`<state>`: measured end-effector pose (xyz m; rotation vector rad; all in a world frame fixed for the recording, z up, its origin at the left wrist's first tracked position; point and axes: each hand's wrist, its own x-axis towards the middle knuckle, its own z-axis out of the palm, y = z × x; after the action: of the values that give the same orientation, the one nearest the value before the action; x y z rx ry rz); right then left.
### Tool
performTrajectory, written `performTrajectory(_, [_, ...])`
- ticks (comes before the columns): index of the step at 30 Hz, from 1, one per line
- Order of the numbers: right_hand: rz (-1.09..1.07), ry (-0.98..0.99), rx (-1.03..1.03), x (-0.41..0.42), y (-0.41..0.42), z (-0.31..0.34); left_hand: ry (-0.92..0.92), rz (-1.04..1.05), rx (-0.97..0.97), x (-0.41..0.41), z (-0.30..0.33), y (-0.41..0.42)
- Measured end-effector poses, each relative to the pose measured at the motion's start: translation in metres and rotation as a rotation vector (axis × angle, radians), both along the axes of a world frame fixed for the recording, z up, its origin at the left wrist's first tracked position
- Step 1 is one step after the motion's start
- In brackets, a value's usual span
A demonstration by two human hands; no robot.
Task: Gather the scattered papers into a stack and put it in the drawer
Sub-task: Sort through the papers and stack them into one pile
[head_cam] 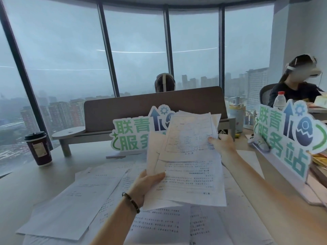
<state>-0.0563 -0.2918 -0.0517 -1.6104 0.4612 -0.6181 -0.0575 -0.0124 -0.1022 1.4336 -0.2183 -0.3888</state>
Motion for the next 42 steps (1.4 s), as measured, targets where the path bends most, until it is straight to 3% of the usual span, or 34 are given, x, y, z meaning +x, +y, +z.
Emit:
performTrajectory(9, [0.032,0.006,0.205,-0.007,-0.006,-0.017,-0.028,0.149,0.009,0.005,-0.001,-0.002])
performTrajectory(21, [-0.013,-0.017,0.082,-0.015,-0.012,-0.02,-0.001,0.183,-0.03,0.009,0.0,0.003])
performTrajectory(29, [-0.004,0.043,0.08,-0.017,-0.017,-0.025,-0.041,0.05,0.041,0.006,0.001,0.004])
performTrajectory(42, [0.17,0.12,-0.035,-0.02,-0.006,-0.025,-0.046,0.241,-0.042,0.007,0.005,0.006])
